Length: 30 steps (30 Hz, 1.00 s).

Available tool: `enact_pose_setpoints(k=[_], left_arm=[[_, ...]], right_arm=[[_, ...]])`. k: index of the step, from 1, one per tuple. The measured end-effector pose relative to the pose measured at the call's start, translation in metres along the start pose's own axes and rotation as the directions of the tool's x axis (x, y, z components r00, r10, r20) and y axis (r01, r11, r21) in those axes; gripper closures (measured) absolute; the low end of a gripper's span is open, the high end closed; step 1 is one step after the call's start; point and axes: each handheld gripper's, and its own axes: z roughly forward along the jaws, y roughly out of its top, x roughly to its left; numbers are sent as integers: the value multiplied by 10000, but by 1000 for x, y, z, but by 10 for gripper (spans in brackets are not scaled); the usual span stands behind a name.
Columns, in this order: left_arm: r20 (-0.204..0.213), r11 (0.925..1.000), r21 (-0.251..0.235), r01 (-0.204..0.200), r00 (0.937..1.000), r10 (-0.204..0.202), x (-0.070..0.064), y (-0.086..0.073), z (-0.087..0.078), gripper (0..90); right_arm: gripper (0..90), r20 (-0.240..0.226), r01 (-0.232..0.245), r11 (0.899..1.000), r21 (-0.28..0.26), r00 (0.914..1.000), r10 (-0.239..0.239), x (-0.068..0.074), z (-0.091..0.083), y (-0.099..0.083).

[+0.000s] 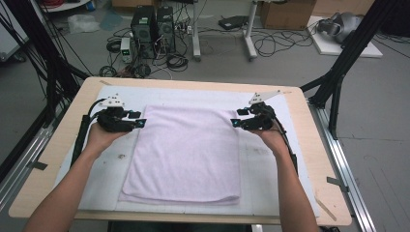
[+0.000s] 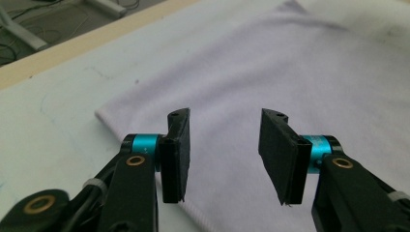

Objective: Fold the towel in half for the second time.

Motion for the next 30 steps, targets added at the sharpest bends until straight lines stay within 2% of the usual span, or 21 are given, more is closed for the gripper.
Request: enact_pose_setpoints(k=[2, 6, 7, 10, 12, 15, 17, 19, 20, 22, 24, 27, 28, 29, 30], left_arm=[[50, 9999, 107, -11, 10000, 11, 7, 2, 7, 561], [-342, 9995, 313, 69, 9994, -59, 21, -4, 21, 580], [-422, 9992, 386, 95, 9991, -79, 24, -6, 23, 583], [-664, 9969, 756, 231, 9976, -181, 32, -14, 31, 587], [-729, 9950, 866, 494, 9964, -431, 37, -20, 36, 587], [-974, 9929, 968, 686, 9935, -591, 41, -24, 41, 587], [-1302, 9889, 1065, 1032, 9875, -890, 43, -26, 46, 592], [-1420, 9842, 1227, 1278, 9837, -1100, 45, -26, 51, 601], [-1451, 9841, 1218, 1292, 9831, -1111, 44, -26, 54, 601], [-1529, 9816, 1518, 1155, 9839, -921, 43, -24, 60, 597], [-1590, 9781, 1653, 1264, 9822, -1000, 43, -24, 64, 577], [-1866, 9776, 1659, 1297, 9775, -980, 43, -23, 65, 571], [-2436, 9770, 1757, 1212, 9669, -762, 42, -21, 64, 541], [-2632, 9764, 1709, 1321, 9611, -840, 43, -21, 63, 482], [-2591, 9758, 1615, 1473, 9604, -1021, 46, -21, 61, 498]], right_arm=[[441, 125, -360, 9993, -47, 9993, 361, -10, 2, -5], [442, 360, -771, 9966, 296, 9965, 760, -22, 11, -15], [442, 432, -838, 9953, 478, 9957, 818, -24, 14, -17], [441, 537, -924, 9940, 585, 9946, 893, -27, 22, -21], [442, 623, -862, 9943, 624, 9947, 823, -29, 27, -23], [440, 877, -921, 9933, 703, 9924, 858, -31, 33, -25], [434, 1021, -1123, 9909, 745, 9893, 1044, -33, 36, -27], [434, 1187, -1286, 9888, 757, 9858, 1191, -35, 39, -29], [434, 1184, -1365, 9876, 778, 9848, 1268, -36, 41, -30], [434, 1227, -1465, 9855, 854, 9832, 1355, -37, 44, -32], [434, 1200, -1507, 9838, 969, 9830, 1387, -37, 49, -33], [436, 1123, -1683, 9767, 1335, 9817, 1538, -36, 56, -37], [449, 1195, -1726, 9771, 1248, 9802, 1579, -36, 57, -38], [461, 1187, -1825, 9761, 1183, 9785, 1686, -37, 57, -38], [470, 1203, -1835, 9756, 1207, 9782, 1691, -37, 56, -38]])
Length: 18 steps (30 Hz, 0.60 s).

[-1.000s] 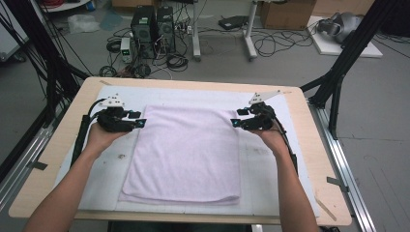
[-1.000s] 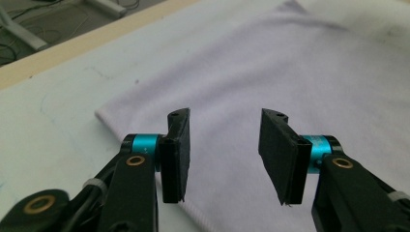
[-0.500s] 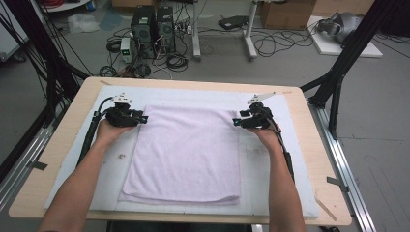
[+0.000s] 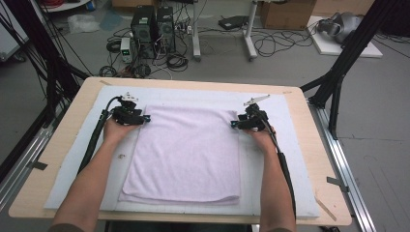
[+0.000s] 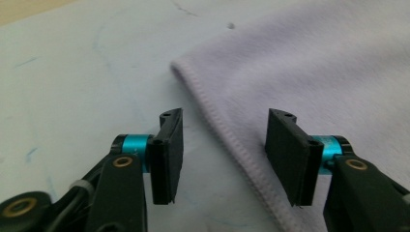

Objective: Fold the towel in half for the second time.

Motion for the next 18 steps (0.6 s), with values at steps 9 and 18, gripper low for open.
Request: enact_pose_setpoints(k=[9, 18], left_arm=[[1314, 9993, 111, -351, 9908, 333, 3, 0, 4, 810], [1592, 9983, -55, -583, 9855, 585, 8, 2, -2, 852]], right_arm=[[769, -828, 194, 9997, -131, 9964, -204, -2, 3, 0], [848, -1358, 87, 9995, -293, 9907, -126, -1, -3, 3]])
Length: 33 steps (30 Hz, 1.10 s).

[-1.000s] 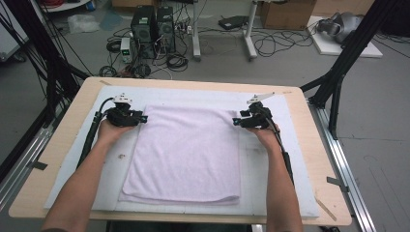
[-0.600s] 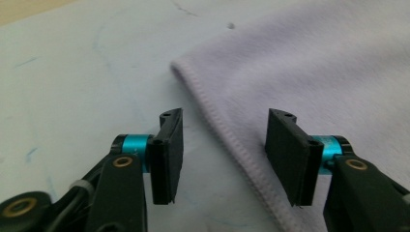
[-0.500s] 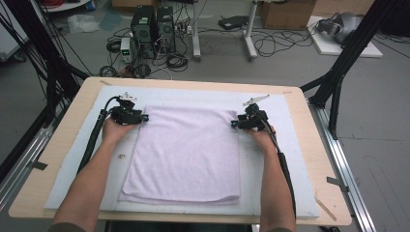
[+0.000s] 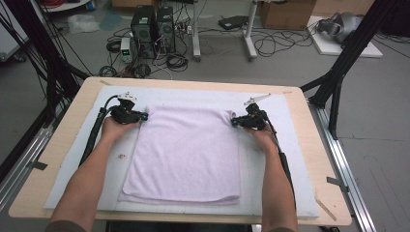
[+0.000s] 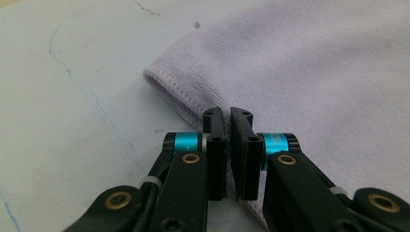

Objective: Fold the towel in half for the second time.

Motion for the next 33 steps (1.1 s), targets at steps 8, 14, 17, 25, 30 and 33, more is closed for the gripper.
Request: enact_pose_setpoints(k=[8, 14, 17, 25, 30, 33], left_arm=[[837, 9919, -1106, -626, 9939, 720, -8, 11, -33, 853], [1278, 9735, -1771, -1444, 9774, 1682, -27, 8, -68, 852], [1341, 9644, -1943, -1797, 9690, 2075, -38, -3, -82, 851], [2003, 9585, -1847, -2172, 9465, 2531, -70, -59, -97, 849], [2472, 9729, -1289, -1919, 9439, 2189, -73, -81, -95, 796], [2443, 9753, -1235, -1833, 9469, 2089, -70, -78, -101, 671]], right_arm=[[851, -597, 403, 9943, -989, 9971, -464, 10, -27, 12], [851, -1214, 1130, 9861, -1219, 9843, -1279, 38, -57, 16], [851, -1394, 1476, 9805, -1294, 9763, -1654, 56, -69, 11], [851, -2051, 1791, 9802, -843, 9595, -1929, 99, -77, -37], [719, -2195, 1537, 9881, -17, 9640, -1503, 103, -71, -59], [600, -2083, 1245, 9908, -530, 9690, -1329, 100, -80, -58]])
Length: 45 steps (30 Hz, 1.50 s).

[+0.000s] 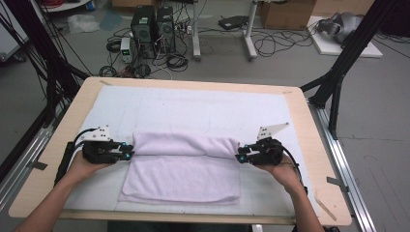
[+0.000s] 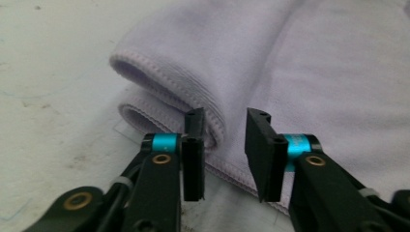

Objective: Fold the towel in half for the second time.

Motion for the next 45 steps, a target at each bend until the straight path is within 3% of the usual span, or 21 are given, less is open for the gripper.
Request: enact_pose_setpoints(k=[4, 8, 13, 17, 19, 20, 21, 22, 24, 27, 29, 32, 33, 35, 37, 40, 45], left_arm=[[-252, 9997, -183, 187, 9995, -191, 7, 14, -7, 555], [-371, 9981, -385, 488, 9980, -502, 17, 26, -4, 476], [-530, 9965, -492, 669, 9962, -695, 27, 34, 10, 401], [-367, 9943, -230, 1039, 9938, -1047, 37, 41, 25, 361], [-191, 9959, 4, 907, 9957, -906, 38, 42, 29, 455], [100, 9959, 61, 905, 9958, -905, 39, 41, 30, 512], [378, 9971, 167, 741, 9965, -747, 39, 40, 30, 678], [317, 9970, 347, 688, 9971, -699, 38, 40, 29, 780], [523, 9977, 344, 589, 9968, -606, 36, 40, 25, 843], [489, 9999, 47, 140, 9987, -142, 23, 45, 12, 848], [535, 9999, -40, 92, 9985, -90, 20, 46, 9, 847], [856, 9987, -223, -454, 9952, 471, -10, 40, -15, 831], [988, 9986, -261, -463, 9939, 486, -20, 35, -21, 792], [787, 9980, -245, -582, 9951, 600, -37, 26, -30, 608], [832, 9972, -305, -678, 9941, 701, -47, 20, -36, 530], [752, 9971, -97, -754, 9943, 759, -52, 18, -35, 530], [830, 9955, 384, -864, 9931, 830, -53, 10, -14, 548]], right_arm=[[480, 481, 175, 9989, -436, 9987, -154, -3, -9, 15], [433, 812, 141, 9986, -513, 9966, -99, -17, -2, 32], [398, 516, -222, 9997, -31, 9984, 223, -32, 19, 36], [415, 257, -527, 9980, 354, 9983, 518, -40, 32, 32], [498, -121, -641, 9966, 515, 9978, 648, -43, 36, 29], [581, -443, -690, 9962, 530, 9965, 714, -43, 37, 29], [678, -716, -680, 9962, 551, 9948, 718, -43, 37, 28], [745, -782, -586, 9965, 588, 9949, 632, -42, 38, 28], [834, -878, -351, 9977, 588, 9953, 402, -39, 35, 29], [846, -772, 27, 9997, 234, 9970, -9, -28, 25, 35], [849, -725, 419, 9991, -23, 9965, -419, -16, 15, 39], [840, -936, 1040, 9944, -203, 9900, -1055, 12, 0, 38], [800, -1146, 1257, 9918, -245, 9852, -1277, 23, -5, 35], [709, -1393, 1350, 9893, -545, 9801, -1414, 42, -13, 26], [663, -1299, 1443, 9852, -925, 9792, -1556, 54, -21, 20], [638, -818, 1527, 9857, -710, 9840, -1583, 58, -20, 15], [601, -700, 1565, 9877, 21, 9853, -1559, 57, 5, 2]])
